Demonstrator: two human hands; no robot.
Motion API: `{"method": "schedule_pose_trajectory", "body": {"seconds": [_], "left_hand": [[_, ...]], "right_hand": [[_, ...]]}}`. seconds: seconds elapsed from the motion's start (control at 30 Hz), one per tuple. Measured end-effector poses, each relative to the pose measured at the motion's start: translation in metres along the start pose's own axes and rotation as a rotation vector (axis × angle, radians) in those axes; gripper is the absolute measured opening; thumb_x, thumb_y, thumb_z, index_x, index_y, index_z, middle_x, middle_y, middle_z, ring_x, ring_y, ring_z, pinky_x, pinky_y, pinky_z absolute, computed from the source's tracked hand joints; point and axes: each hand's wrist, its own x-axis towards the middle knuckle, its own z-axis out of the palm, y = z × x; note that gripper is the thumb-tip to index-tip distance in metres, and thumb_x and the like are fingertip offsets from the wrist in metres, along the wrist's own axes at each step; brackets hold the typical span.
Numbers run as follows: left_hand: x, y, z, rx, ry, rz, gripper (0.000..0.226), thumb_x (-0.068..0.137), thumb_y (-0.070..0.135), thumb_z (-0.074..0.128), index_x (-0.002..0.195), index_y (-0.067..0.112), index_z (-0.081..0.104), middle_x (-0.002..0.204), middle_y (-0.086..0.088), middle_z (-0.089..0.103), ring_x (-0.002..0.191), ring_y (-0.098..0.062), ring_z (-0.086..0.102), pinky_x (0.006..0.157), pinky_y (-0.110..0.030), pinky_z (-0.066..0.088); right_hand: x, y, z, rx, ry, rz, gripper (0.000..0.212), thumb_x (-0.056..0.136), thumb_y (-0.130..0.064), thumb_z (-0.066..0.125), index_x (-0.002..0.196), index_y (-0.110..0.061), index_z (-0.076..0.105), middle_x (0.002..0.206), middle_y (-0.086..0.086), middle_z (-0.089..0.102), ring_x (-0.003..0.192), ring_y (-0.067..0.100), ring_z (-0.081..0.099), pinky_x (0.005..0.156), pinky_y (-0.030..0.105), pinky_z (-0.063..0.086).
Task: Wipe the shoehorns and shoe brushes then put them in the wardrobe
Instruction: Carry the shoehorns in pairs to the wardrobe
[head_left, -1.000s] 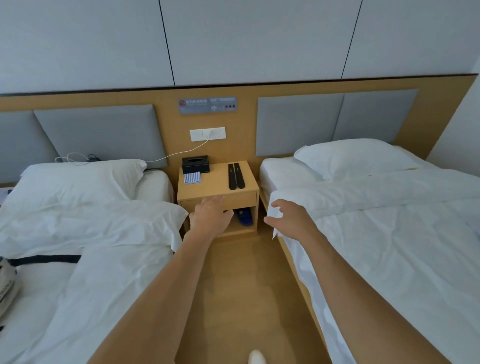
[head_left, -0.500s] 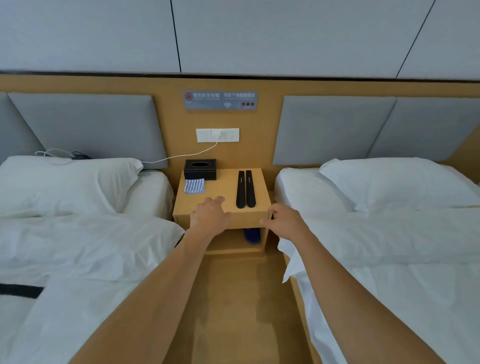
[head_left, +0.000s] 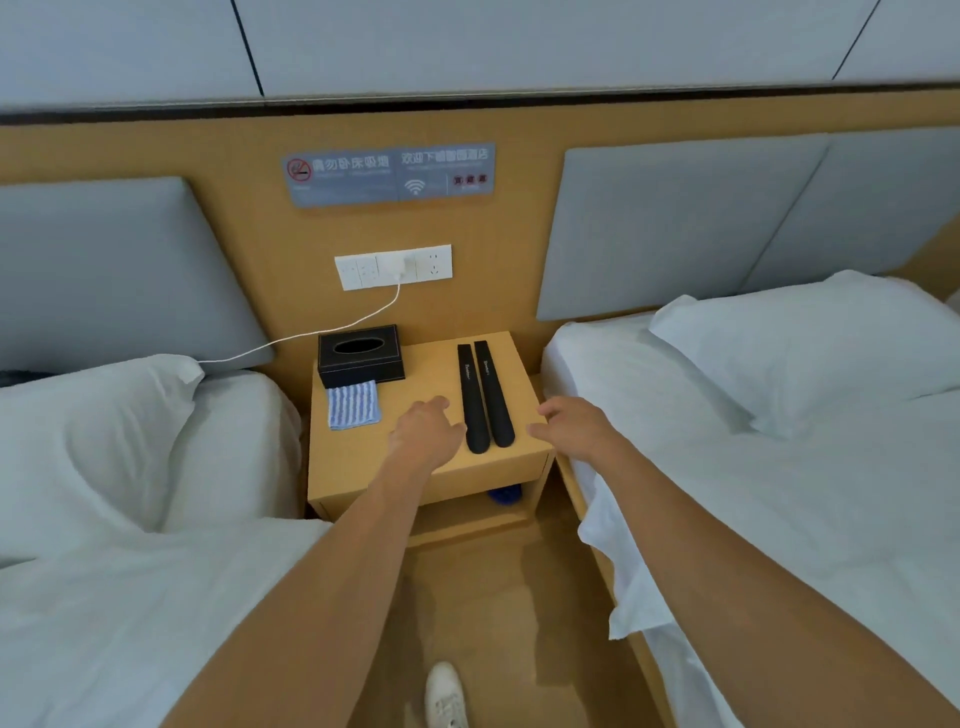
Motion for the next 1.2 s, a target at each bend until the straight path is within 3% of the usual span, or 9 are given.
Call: {"method": "schedule_pose_trajectory", "body": {"seconds": [0.23, 0.37, 0.63, 0.83, 0.97, 1.1, 1.13, 1.2], "left_hand": [[0.101, -0.013, 0.013, 0.038, -0.156, -0.010, 0.053, 0.096, 0.041, 0.052, 0.143, 0.020, 0.040, 0.136, -0.009, 0.053, 0.122, -0.028, 0.052, 0.098, -0.039, 0.048], [0.144, -0.021, 0.033, 0.035, -0.239, -0.040, 0.054, 0.097, 0.040, 0.051, 0.145, 0.018, 0.039, 0.141, -0.009, 0.050, 0.125, -0.028, 0.050, 0.099, -0.037, 0.044], [0.231, -0.030, 0.082, -0.072, -0.352, -0.195, 0.057, 0.095, 0.038, 0.056, 0.145, 0.019, 0.038, 0.145, -0.008, 0.047, 0.130, -0.027, 0.047, 0.105, -0.037, 0.043], [0.301, -0.030, 0.129, -0.224, -0.392, -0.385, 0.055, 0.093, 0.038, 0.060, 0.142, 0.019, 0.042, 0.134, -0.006, 0.056, 0.119, -0.023, 0.053, 0.091, -0.026, 0.044], [0.337, -0.031, 0.163, -0.246, -0.365, -0.500, 0.056, 0.089, 0.037, 0.067, 0.136, 0.016, 0.046, 0.129, -0.009, 0.058, 0.113, -0.025, 0.057, 0.094, -0.033, 0.050], [0.360, -0.031, 0.190, -0.131, -0.347, -0.573, 0.054, 0.083, 0.042, 0.072, 0.123, 0.012, 0.051, 0.122, -0.010, 0.058, 0.108, -0.028, 0.060, 0.079, -0.033, 0.051], [0.364, -0.030, 0.195, -0.102, -0.348, -0.588, 0.055, 0.082, 0.044, 0.073, 0.120, 0.012, 0.052, 0.120, -0.011, 0.060, 0.105, -0.028, 0.061, 0.076, -0.032, 0.051], [0.370, -0.029, 0.204, -0.061, -0.337, -0.627, 0.055, 0.079, 0.046, 0.075, 0.117, 0.012, 0.054, 0.116, -0.010, 0.062, 0.101, -0.027, 0.063, 0.074, -0.033, 0.053]], "right_hand": [[0.088, -0.008, 0.018, 0.138, -0.051, 0.157, 0.043, 0.095, -0.038, 0.062, 0.134, -0.021, 0.057, 0.138, 0.002, 0.055, 0.126, 0.023, 0.052, 0.100, 0.033, 0.047], [0.134, 0.000, 0.032, 0.191, -0.125, 0.248, 0.042, 0.097, -0.035, 0.061, 0.135, -0.017, 0.056, 0.135, 0.006, 0.056, 0.124, 0.026, 0.054, 0.106, 0.043, 0.048], [0.255, 0.030, 0.053, 0.230, -0.219, 0.394, 0.040, 0.095, -0.035, 0.064, 0.126, -0.009, 0.062, 0.121, 0.012, 0.065, 0.113, 0.028, 0.062, 0.100, 0.043, 0.053], [0.345, 0.056, 0.083, 0.236, -0.288, 0.449, 0.040, 0.091, -0.034, 0.070, 0.125, -0.015, 0.062, 0.125, 0.008, 0.063, 0.116, 0.026, 0.060, 0.100, 0.043, 0.052], [0.393, 0.066, 0.108, 0.118, -0.277, 0.406, 0.033, 0.088, -0.035, 0.073, 0.113, -0.014, 0.064, 0.110, 0.005, 0.065, 0.099, 0.024, 0.063, 0.087, 0.035, 0.055], [0.423, 0.068, 0.129, -0.031, -0.257, 0.337, 0.034, 0.083, -0.039, 0.077, 0.095, -0.024, 0.049, 0.085, -0.005, 0.051, 0.072, 0.012, 0.048, 0.054, 0.020, 0.036], [0.427, 0.069, 0.133, -0.064, -0.243, 0.330, 0.037, 0.082, -0.039, 0.078, 0.094, -0.023, 0.046, 0.082, -0.006, 0.048, 0.069, 0.012, 0.046, 0.051, 0.020, 0.033], [0.433, 0.073, 0.142, -0.067, -0.208, 0.339, 0.038, 0.081, -0.035, 0.080, 0.093, -0.022, 0.046, 0.083, -0.005, 0.050, 0.074, 0.017, 0.051, 0.058, 0.023, 0.040]]}}
